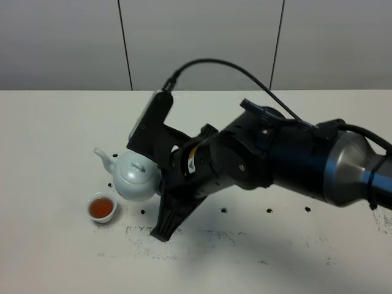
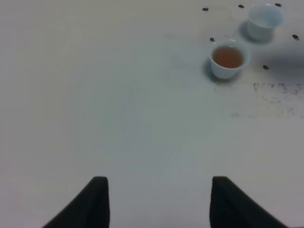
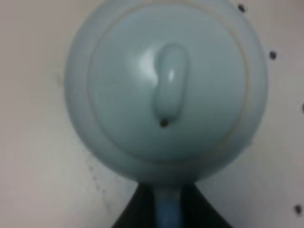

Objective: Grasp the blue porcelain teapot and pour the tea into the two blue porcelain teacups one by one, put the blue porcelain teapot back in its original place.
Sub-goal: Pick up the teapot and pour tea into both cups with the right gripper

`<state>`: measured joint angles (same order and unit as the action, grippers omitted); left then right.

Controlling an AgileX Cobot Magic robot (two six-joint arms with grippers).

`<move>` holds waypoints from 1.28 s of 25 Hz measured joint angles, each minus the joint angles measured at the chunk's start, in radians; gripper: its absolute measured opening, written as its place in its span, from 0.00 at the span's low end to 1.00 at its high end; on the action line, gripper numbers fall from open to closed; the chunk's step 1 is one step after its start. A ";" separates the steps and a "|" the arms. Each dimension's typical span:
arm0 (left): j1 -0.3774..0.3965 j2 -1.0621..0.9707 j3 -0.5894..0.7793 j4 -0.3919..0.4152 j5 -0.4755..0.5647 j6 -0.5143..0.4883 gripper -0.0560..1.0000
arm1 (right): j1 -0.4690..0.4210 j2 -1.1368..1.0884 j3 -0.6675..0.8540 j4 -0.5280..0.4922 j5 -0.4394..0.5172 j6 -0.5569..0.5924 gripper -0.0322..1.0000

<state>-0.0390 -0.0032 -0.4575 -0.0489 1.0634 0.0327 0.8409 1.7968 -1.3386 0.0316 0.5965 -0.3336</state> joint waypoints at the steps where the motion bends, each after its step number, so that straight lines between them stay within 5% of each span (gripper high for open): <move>1: 0.000 0.000 0.000 0.000 0.000 0.000 0.48 | 0.000 -0.002 0.039 0.012 -0.022 0.029 0.08; 16: 0.000 0.000 0.000 0.000 0.000 0.000 0.48 | 0.030 0.125 0.143 0.010 -0.194 0.137 0.07; 24: 0.000 0.000 0.000 0.000 0.000 0.000 0.48 | 0.030 0.198 0.139 -0.015 -0.203 0.139 0.07; 32: 0.000 0.000 0.000 0.000 0.000 -0.001 0.48 | -0.021 0.173 -0.116 -0.119 0.109 0.093 0.07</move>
<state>-0.0390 -0.0032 -0.4575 -0.0489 1.0634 0.0316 0.8204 1.9701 -1.4543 -0.0878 0.7051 -0.2402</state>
